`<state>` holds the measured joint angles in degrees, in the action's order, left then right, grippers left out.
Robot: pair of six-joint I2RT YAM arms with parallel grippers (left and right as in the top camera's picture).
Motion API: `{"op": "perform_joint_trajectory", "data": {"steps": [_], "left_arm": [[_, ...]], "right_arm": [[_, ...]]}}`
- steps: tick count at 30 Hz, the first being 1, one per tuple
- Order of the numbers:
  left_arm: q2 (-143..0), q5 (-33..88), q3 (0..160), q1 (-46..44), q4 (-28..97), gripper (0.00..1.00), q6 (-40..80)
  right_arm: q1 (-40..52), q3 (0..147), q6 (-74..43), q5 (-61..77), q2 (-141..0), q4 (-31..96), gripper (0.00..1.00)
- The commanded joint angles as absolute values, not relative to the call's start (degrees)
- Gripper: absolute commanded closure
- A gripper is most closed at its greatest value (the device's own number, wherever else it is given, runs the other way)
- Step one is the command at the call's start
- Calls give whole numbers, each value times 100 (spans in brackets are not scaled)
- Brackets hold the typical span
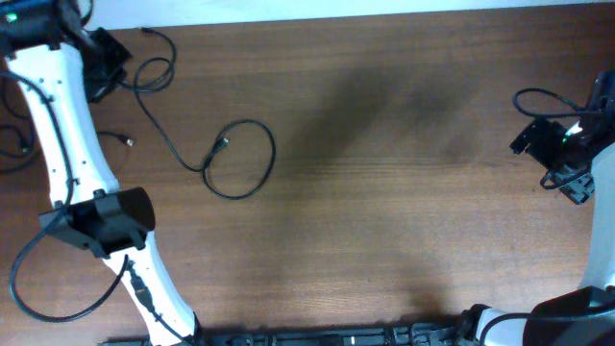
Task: Untangle cables
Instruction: 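Drag the grasped cable with the left gripper to the left edge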
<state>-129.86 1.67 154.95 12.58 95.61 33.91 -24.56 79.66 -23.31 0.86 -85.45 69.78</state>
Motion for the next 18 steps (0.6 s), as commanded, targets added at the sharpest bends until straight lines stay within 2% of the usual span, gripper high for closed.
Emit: {"op": "perform_joint_trajectory", "data": {"steps": [1,9,18], "left_arm": [[-12674,283,15941,1758,9660,100,3557],[-11240,259,16072,2797,9596,100,3516],[-9935,191,16072,3868,8858,100,3516]], "right_arm": [[-2477,8031,-2292,14,-8536,6960,2],[-2477,8031,-2292,14,-8536,6963,2],[-2477,8031,-2292,14,-8536,6963,2]]}}
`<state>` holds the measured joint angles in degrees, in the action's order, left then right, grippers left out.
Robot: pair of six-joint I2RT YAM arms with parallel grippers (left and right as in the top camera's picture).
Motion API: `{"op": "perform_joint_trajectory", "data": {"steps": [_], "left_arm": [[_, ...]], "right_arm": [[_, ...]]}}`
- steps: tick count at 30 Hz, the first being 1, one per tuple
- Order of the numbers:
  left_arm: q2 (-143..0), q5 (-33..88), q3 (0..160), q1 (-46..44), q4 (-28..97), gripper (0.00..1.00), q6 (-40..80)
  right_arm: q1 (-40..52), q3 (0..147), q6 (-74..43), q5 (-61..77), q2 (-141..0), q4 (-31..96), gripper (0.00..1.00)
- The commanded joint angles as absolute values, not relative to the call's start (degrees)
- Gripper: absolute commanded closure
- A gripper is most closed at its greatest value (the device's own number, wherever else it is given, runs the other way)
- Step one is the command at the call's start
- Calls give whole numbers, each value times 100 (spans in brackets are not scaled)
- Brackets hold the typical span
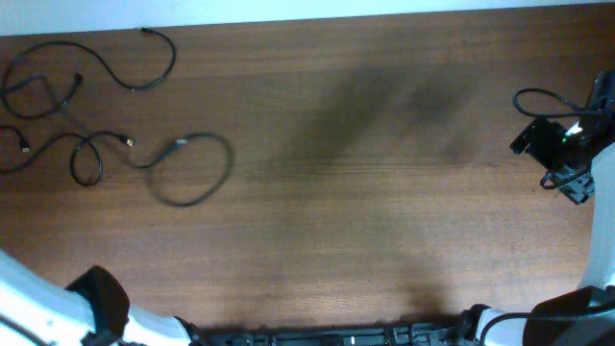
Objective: Untangle cables
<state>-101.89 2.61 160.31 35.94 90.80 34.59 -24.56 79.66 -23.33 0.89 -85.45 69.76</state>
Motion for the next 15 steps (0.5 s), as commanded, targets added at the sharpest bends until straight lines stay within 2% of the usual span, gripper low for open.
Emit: {"op": "perform_joint_trajectory", "data": {"steps": [1,11,15], "left_arm": [[-9852,174,16072,3970,8781,100,3516],[-9373,113,16072,4469,8431,100,3516],[-9325,-738,16070,4486,8366,100,3538]], "right_arm": [[-2477,8031,-2292,16,-8536,6963,2],[-2477,8031,-2292,14,-8536,6960,2],[-2477,8031,-2292,14,-8536,6960,1]]}}
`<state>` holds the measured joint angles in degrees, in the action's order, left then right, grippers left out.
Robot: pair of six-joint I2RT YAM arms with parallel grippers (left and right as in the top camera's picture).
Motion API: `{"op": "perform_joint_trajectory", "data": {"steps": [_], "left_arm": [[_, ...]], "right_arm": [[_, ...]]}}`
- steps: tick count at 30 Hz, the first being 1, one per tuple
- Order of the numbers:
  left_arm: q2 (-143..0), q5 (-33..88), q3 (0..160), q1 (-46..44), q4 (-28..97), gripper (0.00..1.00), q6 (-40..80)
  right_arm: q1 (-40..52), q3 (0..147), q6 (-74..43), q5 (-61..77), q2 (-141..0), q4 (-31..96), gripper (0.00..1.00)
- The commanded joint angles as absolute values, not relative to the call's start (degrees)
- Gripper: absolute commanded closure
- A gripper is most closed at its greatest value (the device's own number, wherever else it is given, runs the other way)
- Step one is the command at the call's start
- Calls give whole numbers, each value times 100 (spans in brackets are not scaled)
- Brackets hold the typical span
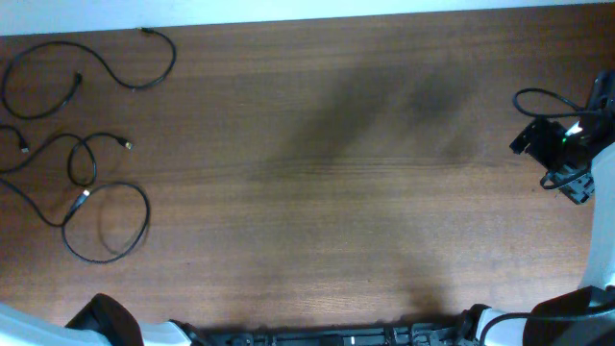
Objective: Untangle cables
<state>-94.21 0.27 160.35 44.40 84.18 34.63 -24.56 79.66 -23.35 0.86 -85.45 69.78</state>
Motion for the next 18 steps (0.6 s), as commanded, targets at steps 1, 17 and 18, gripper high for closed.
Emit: {"op": "perform_joint_trajectory", "data": {"steps": [1,17,18], "left_arm": [[-9343,-937,16057,4486,8381,100,3540],[-10663,-2744,15732,5194,7994,100,4344],[-10772,-2746,15732,5207,7994,100,4171]], "right_arm": [[-2477,8031,-2292,14,-8536,6963,2],[-2477,8031,-2292,14,-8536,6963,2],[-2477,8031,-2292,14,-8536,6960,2]]}}
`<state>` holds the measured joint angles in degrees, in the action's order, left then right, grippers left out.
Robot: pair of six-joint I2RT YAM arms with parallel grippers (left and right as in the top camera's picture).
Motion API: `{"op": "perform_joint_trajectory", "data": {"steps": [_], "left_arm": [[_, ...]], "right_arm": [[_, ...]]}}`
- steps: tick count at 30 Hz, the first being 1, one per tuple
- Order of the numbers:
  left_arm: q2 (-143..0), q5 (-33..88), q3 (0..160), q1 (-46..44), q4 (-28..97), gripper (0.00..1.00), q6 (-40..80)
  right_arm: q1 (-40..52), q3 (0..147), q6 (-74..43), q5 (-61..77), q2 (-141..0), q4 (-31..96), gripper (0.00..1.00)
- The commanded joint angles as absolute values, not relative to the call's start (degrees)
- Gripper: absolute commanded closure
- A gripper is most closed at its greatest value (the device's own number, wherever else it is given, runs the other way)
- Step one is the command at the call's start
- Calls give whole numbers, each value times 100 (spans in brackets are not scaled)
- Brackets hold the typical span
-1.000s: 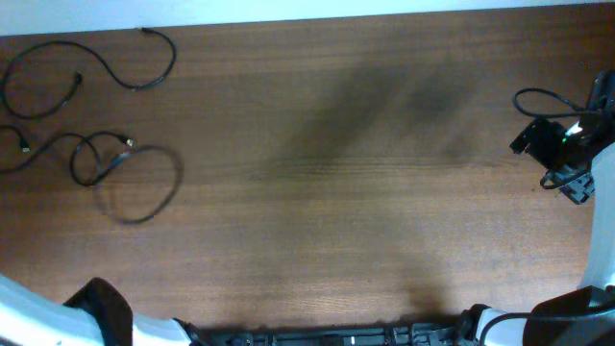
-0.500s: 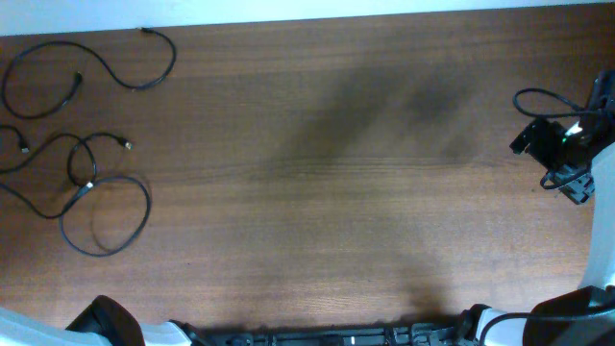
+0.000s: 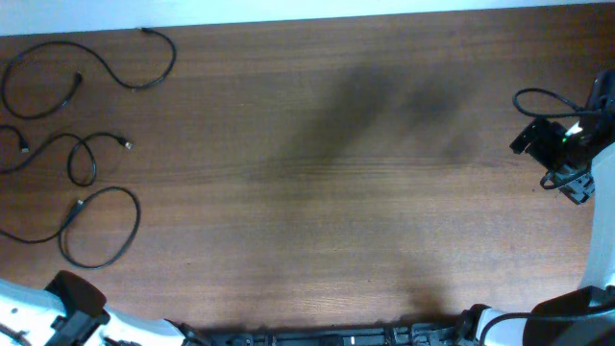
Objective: Untangle cables
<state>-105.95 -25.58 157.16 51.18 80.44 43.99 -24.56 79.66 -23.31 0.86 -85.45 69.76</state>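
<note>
Several thin black cables lie on the far left of the brown table [image 3: 317,192] in the overhead view. One cable [image 3: 144,82] curls along the far left corner. A second cable [image 3: 82,159] makes a small loop below it, with a plug end [image 3: 125,144]. A third cable [image 3: 101,226] forms a wider loop nearer the front, and its connector [image 3: 75,207] rests on the loop. None of them visibly crosses another. My left gripper is out of view; only a part of the left arm [image 3: 62,308] shows at the front left corner. The right gripper [image 3: 574,185] sits folded at the right edge, with its fingers too small to read.
A black cable [image 3: 538,96] belonging to the right arm loops at the right edge beside its wrist housing [image 3: 543,135]. A dark rail [image 3: 317,338] runs along the table's front edge. The table's far edge meets a white surface.
The wide loop of the third cable has drawn a little narrower and shifted left. The left arm's black joint at the front left corner has moved left and up in the view. The right arm is unchanged.
At first my left arm reached across to the far left corner, and one cable's loop lay toward the table's middle. Then the arm was back at the front left corner and the loop was blurred, further left. Later it lay at the front left, where it now rests.
</note>
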Motion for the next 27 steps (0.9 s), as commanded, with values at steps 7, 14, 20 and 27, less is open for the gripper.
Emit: {"op": "perform_joint_trajectory", "data": {"steps": [7,14,20,27], "left_arm": [[-11616,-3037,15498,5266,8348,100,4189],[-11824,-1717,14652,5295,8617,100,4394],[-11824,-727,13992,5288,9443,100,4416],[-11824,-1048,12199,5306,8814,93,4416]], "right_arm": [[-2477,8031,-2292,16,-8536,6963,2],[-2477,8031,-2292,14,-8536,6963,2],[-2477,8031,-2292,16,-8536,6963,2],[-2477,8031,-2292,14,-8536,6960,2]]}}
